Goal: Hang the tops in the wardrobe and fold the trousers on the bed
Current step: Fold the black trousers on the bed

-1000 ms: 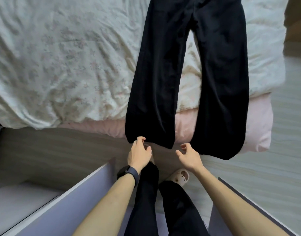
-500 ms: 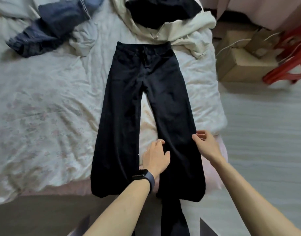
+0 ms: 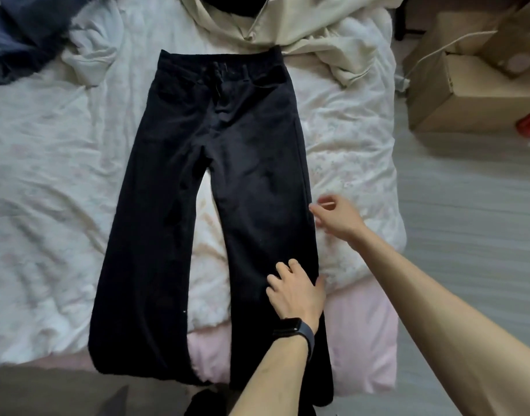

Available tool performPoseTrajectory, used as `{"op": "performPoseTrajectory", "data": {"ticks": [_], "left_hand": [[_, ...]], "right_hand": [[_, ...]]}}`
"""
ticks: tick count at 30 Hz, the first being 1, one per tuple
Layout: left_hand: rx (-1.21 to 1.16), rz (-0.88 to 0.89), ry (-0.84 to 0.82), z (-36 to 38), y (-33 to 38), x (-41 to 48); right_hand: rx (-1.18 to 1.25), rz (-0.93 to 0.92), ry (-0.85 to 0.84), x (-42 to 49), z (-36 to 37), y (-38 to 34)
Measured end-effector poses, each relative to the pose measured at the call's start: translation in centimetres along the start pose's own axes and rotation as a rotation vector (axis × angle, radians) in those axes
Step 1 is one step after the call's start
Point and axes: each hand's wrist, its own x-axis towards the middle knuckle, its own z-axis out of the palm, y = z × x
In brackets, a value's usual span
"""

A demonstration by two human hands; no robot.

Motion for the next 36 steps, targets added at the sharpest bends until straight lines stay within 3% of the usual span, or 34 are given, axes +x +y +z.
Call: {"op": "performPoseTrajectory", "data": {"ticks": [4,9,13,20,25,27,29,32,36], "left_hand": [[0.044,0.078,-0.155,-1.1,0.0,0.3],[-0.394,0.063,-0.287,-4.7,-5.3,-0.2],[-0.816,-0.123,-0.296,-8.1,-11.7,-0.2],[-1.095,-0.367,-0.209,-13.8,-26.2,1.3],[-0.975,-0.405,-0.145,-14.7,-35.2,4.6],[-0.813,-0.431,-0.089,-14.4,-39.4,6.6],[-0.572,-0.344,-0.196,-14.1,-42.4,8.0],[-0.364,-0.2,-0.305,-14.5,-43.0,9.2],[-0.433,-0.118,-0.152,-17.5,-39.9,10.7]], "right_hand": [[-0.01,0.0,-0.046,1.5,0.9,-0.7],[0.14,-0.005,-0.13,-0.3,2.1,-5.2],[0.122,-0.124,-0.186,-3.3,5.0,-10.1],[0.02,-0.286,-0.191,-8.1,17.1,-17.9],[-0.176,-0.305,-0.293,-7.7,27.1,-21.1],[-0.241,-0.303,-0.389,-6.9,31.0,-21.6],[-0.436,-0.282,-0.419,-6.2,32.9,-21.1],[-0.796,-0.214,-0.406,-6.6,33.1,-19.5],[-0.759,-0.167,-0.344,-9.0,31.6,-18.1]]}}
